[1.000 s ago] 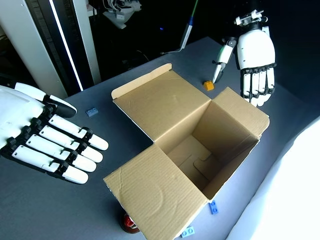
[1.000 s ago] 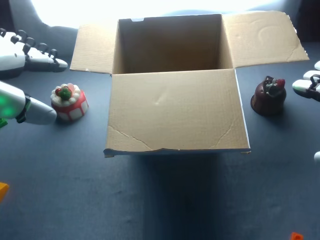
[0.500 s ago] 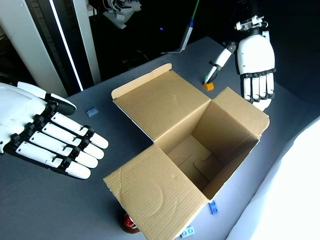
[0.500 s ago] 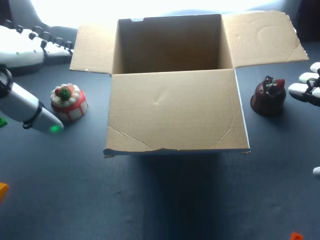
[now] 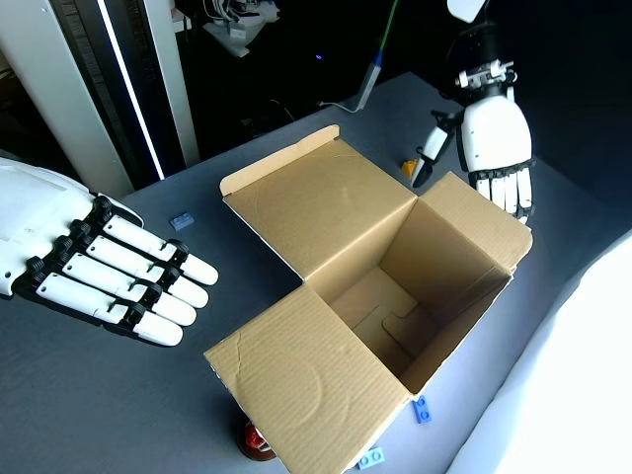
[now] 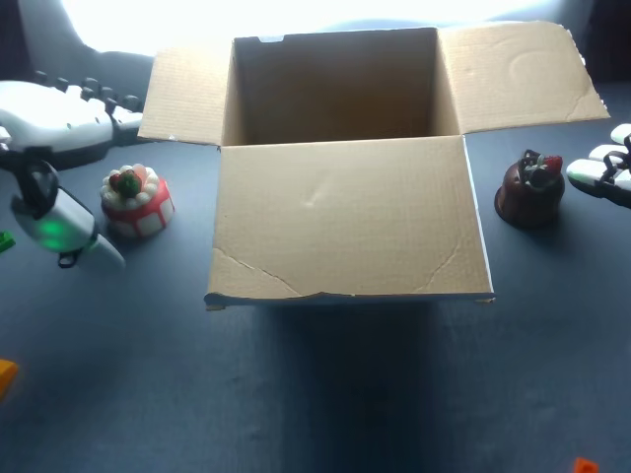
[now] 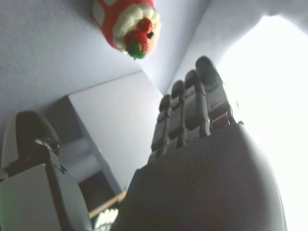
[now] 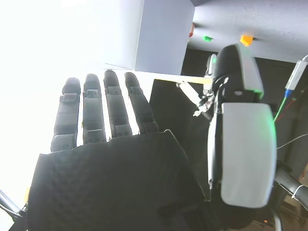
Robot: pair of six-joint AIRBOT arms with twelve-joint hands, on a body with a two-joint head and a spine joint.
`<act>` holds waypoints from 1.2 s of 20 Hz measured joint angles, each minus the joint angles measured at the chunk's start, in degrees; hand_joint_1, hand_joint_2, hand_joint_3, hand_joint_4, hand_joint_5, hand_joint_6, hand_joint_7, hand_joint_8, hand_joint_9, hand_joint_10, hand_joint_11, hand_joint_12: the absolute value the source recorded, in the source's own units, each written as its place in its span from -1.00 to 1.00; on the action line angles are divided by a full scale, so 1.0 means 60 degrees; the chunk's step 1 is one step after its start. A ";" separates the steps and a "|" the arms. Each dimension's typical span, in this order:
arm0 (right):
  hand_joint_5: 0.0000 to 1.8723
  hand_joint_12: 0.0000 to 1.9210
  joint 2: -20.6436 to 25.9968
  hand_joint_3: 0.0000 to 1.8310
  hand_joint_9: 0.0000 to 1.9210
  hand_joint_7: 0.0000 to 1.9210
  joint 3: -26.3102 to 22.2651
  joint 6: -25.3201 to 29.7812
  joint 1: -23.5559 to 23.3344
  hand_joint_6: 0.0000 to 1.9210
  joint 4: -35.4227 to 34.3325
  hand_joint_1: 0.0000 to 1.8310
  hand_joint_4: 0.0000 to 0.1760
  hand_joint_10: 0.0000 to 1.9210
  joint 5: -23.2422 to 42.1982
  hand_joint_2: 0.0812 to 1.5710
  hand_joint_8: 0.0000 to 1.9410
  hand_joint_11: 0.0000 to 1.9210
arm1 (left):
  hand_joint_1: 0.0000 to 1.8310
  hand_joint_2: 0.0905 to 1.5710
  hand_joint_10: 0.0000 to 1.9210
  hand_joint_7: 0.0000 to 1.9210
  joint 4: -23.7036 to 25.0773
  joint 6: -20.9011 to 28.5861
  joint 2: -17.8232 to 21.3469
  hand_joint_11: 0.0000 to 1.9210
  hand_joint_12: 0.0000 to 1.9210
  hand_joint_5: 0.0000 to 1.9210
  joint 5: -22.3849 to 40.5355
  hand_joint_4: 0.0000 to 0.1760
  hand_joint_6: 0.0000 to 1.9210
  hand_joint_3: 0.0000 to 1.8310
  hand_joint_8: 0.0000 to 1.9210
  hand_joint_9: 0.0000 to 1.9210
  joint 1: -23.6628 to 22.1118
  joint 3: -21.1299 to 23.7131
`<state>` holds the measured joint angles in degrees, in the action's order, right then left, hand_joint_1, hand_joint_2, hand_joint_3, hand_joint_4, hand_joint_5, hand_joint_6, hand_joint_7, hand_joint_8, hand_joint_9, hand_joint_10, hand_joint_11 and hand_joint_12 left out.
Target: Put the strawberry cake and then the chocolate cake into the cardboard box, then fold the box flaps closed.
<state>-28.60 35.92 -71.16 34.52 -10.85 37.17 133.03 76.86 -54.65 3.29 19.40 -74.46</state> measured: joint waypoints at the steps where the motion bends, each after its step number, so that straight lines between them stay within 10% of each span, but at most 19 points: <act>1: -0.96 -0.99 0.0000 -1.00 -0.96 -0.93 0.0000 -0.0011 0.0000 -0.99 0.0000 -0.52 -1.00 -0.99 0.0004 0.26 -1.00 -1.00 | 0.07 0.05 -1.00 -0.89 0.0000 0.0000 -0.0157 -1.00 -0.58 -0.98 -0.0062 -0.61 -1.00 -1.00 -1.00 -0.90 0.0051 -0.0142; 24: -0.94 -0.83 0.0000 -1.00 -0.91 -0.88 -0.0033 -0.0080 0.0000 -1.00 0.0029 -0.59 -1.00 -0.99 0.0062 0.24 -1.00 -1.00 | 0.18 0.09 -1.00 -0.84 -0.0109 0.0004 -0.1759 -1.00 -0.40 -0.87 -0.0277 -0.50 -1.00 -1.00 -1.00 -0.87 0.0827 -0.2160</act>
<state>-28.60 35.73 -71.64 34.52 -10.68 37.54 132.38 76.88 -65.21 1.63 24.36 -87.42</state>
